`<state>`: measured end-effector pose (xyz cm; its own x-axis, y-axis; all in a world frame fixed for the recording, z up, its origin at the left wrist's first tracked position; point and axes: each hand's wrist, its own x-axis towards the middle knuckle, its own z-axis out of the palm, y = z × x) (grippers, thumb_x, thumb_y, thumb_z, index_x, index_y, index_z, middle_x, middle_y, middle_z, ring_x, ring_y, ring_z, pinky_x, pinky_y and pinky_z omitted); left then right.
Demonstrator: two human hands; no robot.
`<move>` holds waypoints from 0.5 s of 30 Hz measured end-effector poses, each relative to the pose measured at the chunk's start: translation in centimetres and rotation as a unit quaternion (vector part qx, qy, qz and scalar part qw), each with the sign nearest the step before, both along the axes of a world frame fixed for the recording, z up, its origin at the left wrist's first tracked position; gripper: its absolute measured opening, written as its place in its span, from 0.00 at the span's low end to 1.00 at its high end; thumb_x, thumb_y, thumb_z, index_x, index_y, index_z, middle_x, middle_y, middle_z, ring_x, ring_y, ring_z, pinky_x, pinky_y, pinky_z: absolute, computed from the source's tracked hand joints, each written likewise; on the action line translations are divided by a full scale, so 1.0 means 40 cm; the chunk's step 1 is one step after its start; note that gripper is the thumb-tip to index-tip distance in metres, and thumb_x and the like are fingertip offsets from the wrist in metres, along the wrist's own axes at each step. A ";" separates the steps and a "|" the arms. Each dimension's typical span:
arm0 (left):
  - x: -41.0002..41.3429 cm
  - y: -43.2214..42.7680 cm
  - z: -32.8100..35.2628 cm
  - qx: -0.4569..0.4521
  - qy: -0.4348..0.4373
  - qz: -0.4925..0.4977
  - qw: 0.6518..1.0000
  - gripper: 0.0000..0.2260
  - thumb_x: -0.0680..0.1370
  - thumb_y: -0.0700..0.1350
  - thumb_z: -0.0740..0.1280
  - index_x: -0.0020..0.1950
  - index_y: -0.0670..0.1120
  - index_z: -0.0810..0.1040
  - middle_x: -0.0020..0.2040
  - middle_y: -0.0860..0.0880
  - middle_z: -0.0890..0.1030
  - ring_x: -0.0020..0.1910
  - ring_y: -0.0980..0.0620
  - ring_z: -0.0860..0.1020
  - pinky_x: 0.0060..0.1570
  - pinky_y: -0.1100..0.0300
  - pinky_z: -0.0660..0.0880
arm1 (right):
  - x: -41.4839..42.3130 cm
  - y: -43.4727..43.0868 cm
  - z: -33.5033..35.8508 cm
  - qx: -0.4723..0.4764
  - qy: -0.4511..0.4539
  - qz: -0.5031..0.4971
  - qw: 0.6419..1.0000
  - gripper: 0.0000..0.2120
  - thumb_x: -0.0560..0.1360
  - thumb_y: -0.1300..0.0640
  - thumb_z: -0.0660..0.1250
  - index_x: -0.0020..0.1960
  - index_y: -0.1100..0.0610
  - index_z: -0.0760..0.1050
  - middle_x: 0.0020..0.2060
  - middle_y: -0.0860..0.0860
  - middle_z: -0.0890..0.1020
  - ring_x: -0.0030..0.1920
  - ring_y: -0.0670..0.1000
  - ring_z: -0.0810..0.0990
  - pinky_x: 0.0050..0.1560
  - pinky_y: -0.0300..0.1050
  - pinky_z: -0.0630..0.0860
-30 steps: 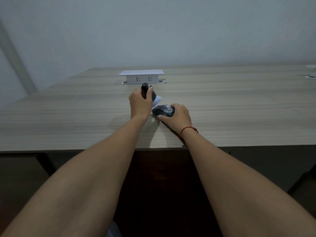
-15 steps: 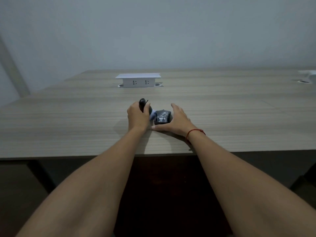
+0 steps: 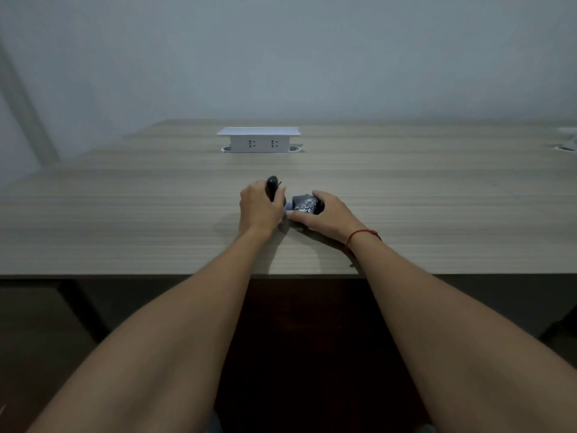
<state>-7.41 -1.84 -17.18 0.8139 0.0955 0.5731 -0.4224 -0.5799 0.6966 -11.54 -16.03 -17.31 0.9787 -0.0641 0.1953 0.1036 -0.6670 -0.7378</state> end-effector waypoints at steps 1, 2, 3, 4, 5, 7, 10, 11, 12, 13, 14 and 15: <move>0.000 0.004 -0.003 0.010 0.000 0.001 1.000 0.14 0.77 0.49 0.67 0.40 0.38 0.78 0.37 0.43 0.78 0.38 0.48 0.75 0.37 0.57 0.70 | 0.001 -0.001 0.000 0.003 0.000 -0.002 1.000 0.29 0.68 0.40 0.74 0.60 0.56 0.73 0.50 0.51 0.79 0.51 0.54 0.80 0.56 0.51 0.78; -0.002 0.004 0.003 0.010 -0.005 -0.001 1.000 0.14 0.77 0.49 0.66 0.39 0.38 0.78 0.37 0.44 0.78 0.37 0.48 0.74 0.37 0.56 0.71 | 0.005 -0.001 -0.002 -0.003 -0.001 -0.007 1.000 0.27 0.68 0.40 0.74 0.58 0.55 0.73 0.49 0.51 0.80 0.51 0.54 0.80 0.55 0.51 0.79; -0.007 0.002 0.013 -0.005 -0.015 -0.004 1.000 0.15 0.77 0.49 0.66 0.39 0.38 0.77 0.36 0.44 0.78 0.36 0.48 0.75 0.37 0.55 0.72 | 0.010 -0.002 -0.006 -0.011 -0.001 -0.013 1.000 0.25 0.67 0.39 0.74 0.55 0.54 0.74 0.48 0.50 0.80 0.49 0.53 0.81 0.53 0.51 0.79; -0.014 -0.003 0.026 -0.030 -0.028 -0.006 0.999 0.15 0.77 0.49 0.66 0.38 0.38 0.78 0.36 0.43 0.78 0.36 0.47 0.75 0.37 0.55 0.73 | 0.015 -0.001 -0.009 -0.016 -0.001 -0.021 1.000 0.24 0.66 0.38 0.74 0.52 0.53 0.74 0.46 0.50 0.81 0.48 0.53 0.81 0.51 0.51 0.80; -0.020 -0.011 0.039 -0.056 -0.042 -0.011 0.997 0.15 0.77 0.48 0.67 0.38 0.38 0.78 0.35 0.43 0.79 0.36 0.46 0.76 0.38 0.55 0.74 | 0.015 0.000 -0.010 -0.016 -0.003 -0.028 0.999 0.24 0.64 0.37 0.74 0.51 0.52 0.74 0.45 0.50 0.81 0.47 0.53 0.81 0.50 0.51 0.80; -0.033 -0.029 0.052 -0.066 -0.065 -0.026 0.995 0.15 0.77 0.48 0.67 0.37 0.37 0.78 0.33 0.43 0.79 0.34 0.47 0.77 0.35 0.61 0.72 | 0.015 0.005 -0.013 -0.005 -0.007 -0.039 0.999 0.27 0.60 0.34 0.72 0.50 0.51 0.74 0.45 0.49 0.82 0.46 0.52 0.82 0.50 0.54 0.80; -0.032 -0.042 0.043 -0.035 -0.053 -0.047 0.997 0.15 0.77 0.48 0.67 0.37 0.38 0.77 0.34 0.43 0.80 0.35 0.47 0.77 0.38 0.57 0.75 | 0.016 0.007 -0.015 -0.014 -0.013 -0.040 0.999 0.23 0.65 0.38 0.74 0.50 0.51 0.73 0.45 0.49 0.81 0.46 0.52 0.81 0.50 0.52 0.79; -0.027 -0.039 0.037 -0.027 -0.040 -0.040 0.998 0.14 0.77 0.48 0.67 0.37 0.39 0.76 0.35 0.44 0.79 0.36 0.47 0.77 0.39 0.55 0.76 | 0.018 0.007 -0.017 -0.019 -0.014 -0.044 0.999 0.22 0.65 0.38 0.74 0.49 0.51 0.73 0.45 0.50 0.81 0.45 0.52 0.80 0.49 0.51 0.79; -0.021 -0.032 0.031 -0.011 -0.024 -0.028 0.999 0.13 0.77 0.48 0.66 0.37 0.41 0.74 0.36 0.44 0.78 0.37 0.48 0.76 0.38 0.55 0.73 | 0.017 0.006 -0.017 -0.023 -0.016 -0.048 0.998 0.23 0.65 0.37 0.74 0.49 0.51 0.73 0.44 0.50 0.81 0.44 0.52 0.80 0.47 0.50 0.79; -0.017 -0.024 0.024 0.012 -0.014 -0.018 1.000 0.13 0.77 0.48 0.66 0.37 0.42 0.73 0.37 0.45 0.77 0.37 0.48 0.74 0.38 0.56 0.71 | 0.018 0.008 -0.018 -0.027 -0.017 -0.051 0.998 0.24 0.64 0.35 0.73 0.48 0.51 0.73 0.43 0.50 0.81 0.44 0.52 0.80 0.47 0.50 0.79; -0.018 -0.016 0.016 0.030 -0.007 -0.013 0.999 0.12 0.77 0.48 0.66 0.37 0.43 0.73 0.37 0.45 0.76 0.37 0.49 0.73 0.38 0.57 0.69 | 0.017 0.009 -0.018 -0.030 -0.017 -0.053 0.998 0.25 0.63 0.34 0.73 0.48 0.51 0.73 0.43 0.49 0.81 0.43 0.52 0.80 0.46 0.50 0.78; -0.021 -0.009 0.010 0.029 -0.005 -0.013 0.999 0.12 0.78 0.48 0.66 0.37 0.43 0.74 0.37 0.45 0.76 0.37 0.50 0.73 0.38 0.57 0.70 | 0.016 0.010 -0.017 -0.033 -0.016 -0.053 0.998 0.27 0.62 0.32 0.72 0.48 0.51 0.73 0.42 0.49 0.81 0.42 0.51 0.80 0.45 0.49 0.78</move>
